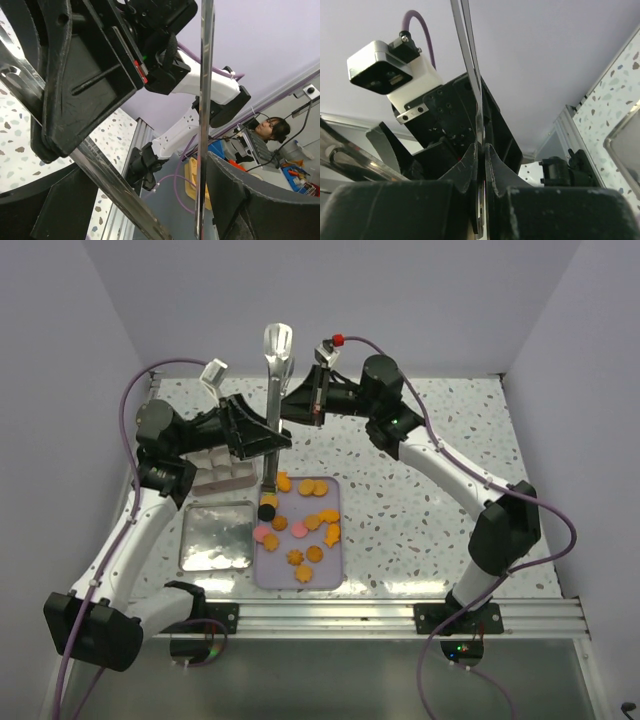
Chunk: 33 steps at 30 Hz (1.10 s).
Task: Pack the cookies
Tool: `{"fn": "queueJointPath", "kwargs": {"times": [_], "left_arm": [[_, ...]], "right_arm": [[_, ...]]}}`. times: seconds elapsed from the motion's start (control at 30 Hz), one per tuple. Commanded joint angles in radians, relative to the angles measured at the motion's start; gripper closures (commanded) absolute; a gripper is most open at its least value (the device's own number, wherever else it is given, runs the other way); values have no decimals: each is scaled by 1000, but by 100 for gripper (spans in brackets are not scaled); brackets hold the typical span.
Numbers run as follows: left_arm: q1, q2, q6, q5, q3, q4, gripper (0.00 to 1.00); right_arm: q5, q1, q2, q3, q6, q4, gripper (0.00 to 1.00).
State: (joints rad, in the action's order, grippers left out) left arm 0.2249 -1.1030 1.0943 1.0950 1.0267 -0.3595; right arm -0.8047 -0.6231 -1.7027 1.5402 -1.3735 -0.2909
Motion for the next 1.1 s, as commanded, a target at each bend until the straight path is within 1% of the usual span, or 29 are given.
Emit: {"fn": "queueJointPath", "kwargs": {"times": [0.0, 0.03, 0.07, 0.13, 0.2, 0.4, 0.5, 0.7, 0.8, 0.93, 1.07], "left_arm": [[2, -9, -89, -20, 67, 103, 14], [2, -14, -97, -21, 70, 114, 15], [4, -15, -100, -20, 70, 120, 19], [2, -12, -103, -20, 69, 126, 22], [4, -11, -105, -20, 64, 129, 23], [4, -3, -90, -26, 56, 122, 18], [4, 2, -79, -32, 49, 108, 18], [5, 15, -59, -53, 35, 88, 18], [5, 19, -54, -60, 35, 85, 19], [5, 19, -37, -58, 32, 61, 25], [5, 19, -14, -49, 21, 30, 29]], "right_arm": [[-21, -6, 49, 60, 93, 88, 100], [-19, -6, 51, 58, 93, 91, 100], [-14, -6, 51, 57, 91, 85, 100], [-11, -7, 48, 55, 80, 64, 100], [7, -7, 43, 57, 67, 42, 100], [55, -12, 35, 66, 63, 32, 100], [91, -17, 46, 61, 85, 42, 100], [180, -21, 90, -8, 119, 38, 100], [197, -24, 104, -37, 120, 21, 100], [213, -33, 107, -86, 74, -66, 100], [233, -41, 98, -118, 37, -131, 100]]}}
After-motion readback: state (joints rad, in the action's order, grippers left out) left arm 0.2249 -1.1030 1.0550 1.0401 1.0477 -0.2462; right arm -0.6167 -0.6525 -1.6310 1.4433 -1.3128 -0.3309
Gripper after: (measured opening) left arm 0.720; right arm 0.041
